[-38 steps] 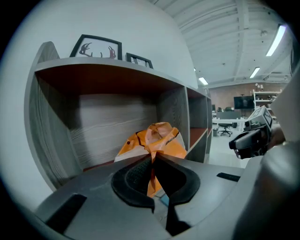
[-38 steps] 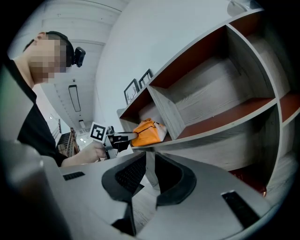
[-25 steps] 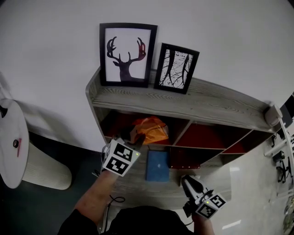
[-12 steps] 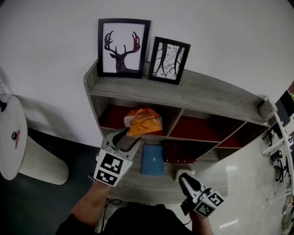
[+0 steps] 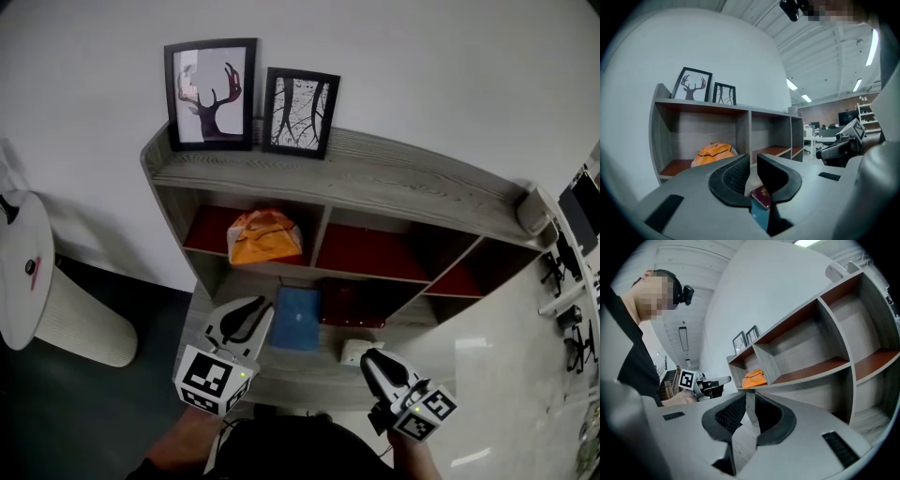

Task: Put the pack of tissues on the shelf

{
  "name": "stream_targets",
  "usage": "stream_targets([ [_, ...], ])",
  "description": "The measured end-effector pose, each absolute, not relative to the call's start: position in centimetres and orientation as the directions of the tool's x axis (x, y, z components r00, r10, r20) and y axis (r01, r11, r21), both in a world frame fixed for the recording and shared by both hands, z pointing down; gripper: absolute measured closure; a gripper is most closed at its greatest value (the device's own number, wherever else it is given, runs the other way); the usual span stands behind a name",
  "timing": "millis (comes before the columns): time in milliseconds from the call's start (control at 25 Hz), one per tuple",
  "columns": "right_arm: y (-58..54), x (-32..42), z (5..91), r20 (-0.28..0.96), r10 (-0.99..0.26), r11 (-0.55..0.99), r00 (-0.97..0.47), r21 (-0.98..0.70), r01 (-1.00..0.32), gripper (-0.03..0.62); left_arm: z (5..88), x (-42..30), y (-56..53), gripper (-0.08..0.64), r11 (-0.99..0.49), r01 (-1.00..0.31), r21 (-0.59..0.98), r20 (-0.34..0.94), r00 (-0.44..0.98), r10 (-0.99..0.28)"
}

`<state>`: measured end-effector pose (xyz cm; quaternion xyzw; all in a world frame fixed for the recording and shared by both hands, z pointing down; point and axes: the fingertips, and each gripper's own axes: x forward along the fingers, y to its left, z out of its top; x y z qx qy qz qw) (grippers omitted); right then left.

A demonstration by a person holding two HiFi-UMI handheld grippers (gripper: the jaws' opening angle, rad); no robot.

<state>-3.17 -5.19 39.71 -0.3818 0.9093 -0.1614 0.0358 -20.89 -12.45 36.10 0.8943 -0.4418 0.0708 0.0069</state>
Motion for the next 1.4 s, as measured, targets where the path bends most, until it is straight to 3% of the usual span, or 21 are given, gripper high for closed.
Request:
stream_targets([
  [160, -4.8, -0.9, 39.1, 0.045, -0.698, 0.677, -0.714, -0.284, -0.679, 0.571, 36.4, -17.5, -10.3, 0.532, -0.633, -0.774, 0.020, 0.101, 0.631, -0.769],
  [600, -3.3, 4.1, 39.3, 0.033, -0.706, 0.684, -0.708, -0.230, -0.693, 0.571, 38.2, -9.7, -6.5, 0.545, -0.714, -0.694, 0.092, 0.110, 0.719, -0.686],
  [920, -1.8, 8.2, 41.9, 0.110, -0.726, 0.648, -0.679, -0.223, -0.729, 0.566, 39.8, -7.4, -4.9, 0.546, -0.677, -0.728, 0.103, 0.141, 0.685, -0.715],
  [1240, -1.5, 8.4, 43.9, 0.137, -0.701, 0.660, -0.700, -0.247, -0.709, 0.472, 41.6, -6.5, -4.0, 0.546, -0.671, -0.734, 0.107, 0.168, 0.679, -0.715],
  [1400, -2.4, 8.6, 45.0, 0.240, -0.714, 0.627, -0.658, -0.200, -0.753, 0.454, 42.0, -6.8, -5.4, 0.546, -0.689, -0.714, 0.129, 0.171, 0.700, -0.693],
])
